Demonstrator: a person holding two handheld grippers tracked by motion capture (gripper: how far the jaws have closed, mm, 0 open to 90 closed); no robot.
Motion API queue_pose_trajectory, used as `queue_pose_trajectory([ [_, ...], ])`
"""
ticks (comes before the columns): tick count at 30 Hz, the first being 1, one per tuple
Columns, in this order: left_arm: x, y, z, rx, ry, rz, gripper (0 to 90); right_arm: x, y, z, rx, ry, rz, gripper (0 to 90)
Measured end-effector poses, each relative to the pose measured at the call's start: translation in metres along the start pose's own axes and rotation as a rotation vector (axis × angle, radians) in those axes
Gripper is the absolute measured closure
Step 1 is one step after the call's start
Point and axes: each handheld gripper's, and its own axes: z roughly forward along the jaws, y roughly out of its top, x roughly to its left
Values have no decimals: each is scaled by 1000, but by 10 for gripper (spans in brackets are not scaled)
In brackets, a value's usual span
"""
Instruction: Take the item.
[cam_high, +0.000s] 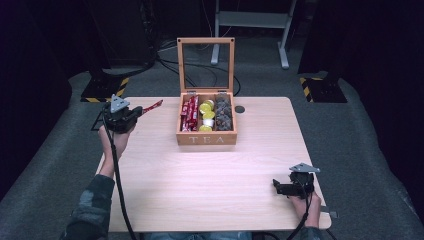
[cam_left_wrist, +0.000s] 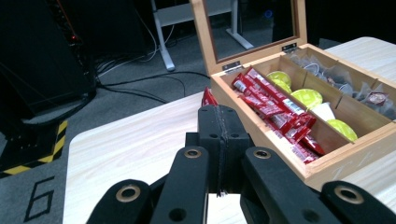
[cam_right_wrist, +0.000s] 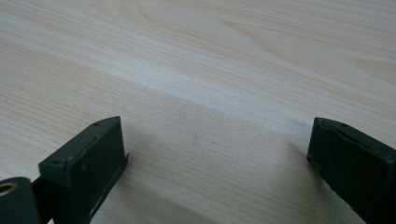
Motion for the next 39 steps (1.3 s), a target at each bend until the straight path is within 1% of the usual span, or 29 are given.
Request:
queue_pose_trajectory([
  [9,8,-13,0,10,18,-21,897,0,0,0,-2,-2,-2,33],
  [12,10,-19,1,21,26,-20,896,0,0,0,-4,-3,-2,34],
  [15,13,-25,2,34,28,-31,896,0,0,0,0,-2,-2,34],
  [16,13,-27,3,31,31,-38,896,0,0,0,0,-1,3,34],
  [19,16,-34,6,44,36,-46,896,0,0,0,-2,-2,-2,35],
  [20,16,-34,6,44,36,-46,897,0,0,0,-2,-2,-2,35],
  [22,19,-41,8,59,39,-56,896,0,0,0,-2,-2,-1,36],
  [26,23,-51,10,71,47,-73,896,0,0,0,-2,-3,-1,36],
  [28,24,-53,11,69,50,-81,896,0,0,0,-2,-2,-1,36],
  [29,25,-58,13,71,53,-87,896,0,0,0,-2,-2,-1,36],
  [35,27,-73,19,96,59,-103,896,0,0,0,-2,-2,-2,36],
  [36,27,-75,20,105,54,-105,896,0,0,0,-2,-3,-1,36],
  [37,27,-77,20,105,57,-114,896,0,0,0,-3,-2,-1,36],
  [38,27,-77,20,105,57,-114,896,0,0,0,-2,-2,-1,36],
  [39,28,-81,21,112,55,-113,896,0,0,0,-2,-3,-2,36],
])
